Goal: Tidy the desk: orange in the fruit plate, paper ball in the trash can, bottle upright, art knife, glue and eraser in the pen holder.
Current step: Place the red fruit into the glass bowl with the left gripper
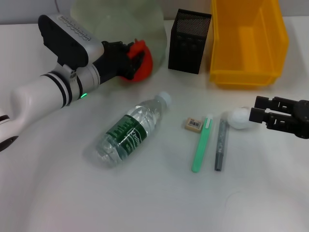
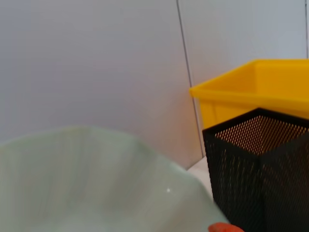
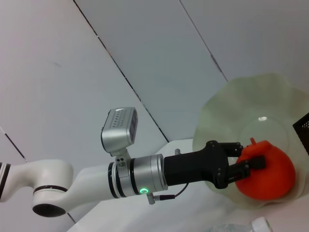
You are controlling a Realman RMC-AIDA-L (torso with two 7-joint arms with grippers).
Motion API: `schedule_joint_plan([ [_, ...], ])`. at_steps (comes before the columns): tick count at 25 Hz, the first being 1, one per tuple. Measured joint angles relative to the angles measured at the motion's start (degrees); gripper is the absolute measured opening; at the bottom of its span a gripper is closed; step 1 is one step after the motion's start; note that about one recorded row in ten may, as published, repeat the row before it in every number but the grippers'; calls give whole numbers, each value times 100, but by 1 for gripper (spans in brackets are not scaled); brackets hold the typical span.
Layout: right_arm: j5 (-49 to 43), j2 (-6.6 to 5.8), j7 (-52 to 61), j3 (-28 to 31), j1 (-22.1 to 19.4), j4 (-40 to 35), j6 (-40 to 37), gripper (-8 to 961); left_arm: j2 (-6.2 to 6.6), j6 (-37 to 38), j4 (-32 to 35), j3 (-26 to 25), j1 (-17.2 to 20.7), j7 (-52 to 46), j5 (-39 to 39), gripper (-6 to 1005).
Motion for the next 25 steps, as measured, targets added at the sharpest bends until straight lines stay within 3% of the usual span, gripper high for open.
schedule_joint_plan([
  [2,0,-20,-6,10,0,0,0,721,0,215,23,0,9,-85,0,305],
  [15,1,-41,-49,13,-17,18,71,719,8,763,299,21,204,-695,78,217],
  [25,1,-15,-148,-12,-36,157,78,721,1,721,534,-303,-102,-501,41,134],
])
